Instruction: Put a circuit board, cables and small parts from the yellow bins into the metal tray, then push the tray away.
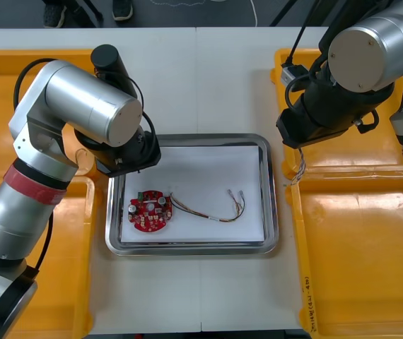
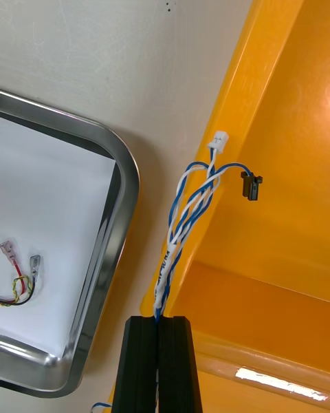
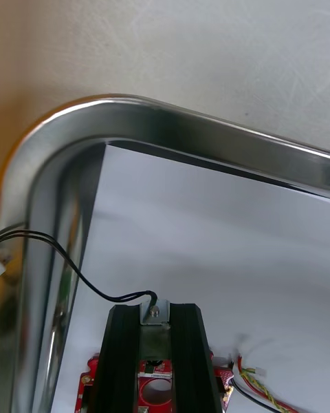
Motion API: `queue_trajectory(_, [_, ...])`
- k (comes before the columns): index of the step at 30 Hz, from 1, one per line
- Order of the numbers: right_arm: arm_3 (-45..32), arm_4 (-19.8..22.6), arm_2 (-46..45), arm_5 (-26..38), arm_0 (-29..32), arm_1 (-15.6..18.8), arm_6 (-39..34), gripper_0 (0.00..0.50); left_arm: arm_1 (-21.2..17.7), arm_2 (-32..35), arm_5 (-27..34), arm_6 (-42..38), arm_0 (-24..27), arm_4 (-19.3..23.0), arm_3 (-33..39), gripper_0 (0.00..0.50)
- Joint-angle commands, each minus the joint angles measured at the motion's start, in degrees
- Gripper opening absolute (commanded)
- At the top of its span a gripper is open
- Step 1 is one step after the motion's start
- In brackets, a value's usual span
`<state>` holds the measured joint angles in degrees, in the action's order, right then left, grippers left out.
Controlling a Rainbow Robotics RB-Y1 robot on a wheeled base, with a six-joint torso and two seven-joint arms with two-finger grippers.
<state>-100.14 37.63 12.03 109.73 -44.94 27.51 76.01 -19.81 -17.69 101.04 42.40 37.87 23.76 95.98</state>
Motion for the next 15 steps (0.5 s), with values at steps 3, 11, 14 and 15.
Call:
queue_trajectory(3, [-1.98,-0.71,-0.61,0.27,-2.09,-0.44,-1.75,0.000,1.62,-0.60,-1.90,5.41,0.98,-0.38,-0.88,0.000])
queue_trajectory(11, [-1.98,-0.63,-0.87,0.27,-2.09,-0.44,-1.75,0.000,1.88,-1.39,-2.77,5.59,0.98,-0.47,-2.11,0.000])
queue_trajectory(14, [-1.98,-0.71,-0.78,0.27,-2.09,-0.44,-1.75,0.000,1.88,-2.00,-3.13,5.50,1.06,-0.55,-2.38,0.000])
queue_trajectory(15, [-1.98,-0.71,-0.87,0.27,-2.09,-0.44,-1.75,0.000,1.88,-2.18,-3.21,5.32,1.06,-0.73,-2.46,0.000])
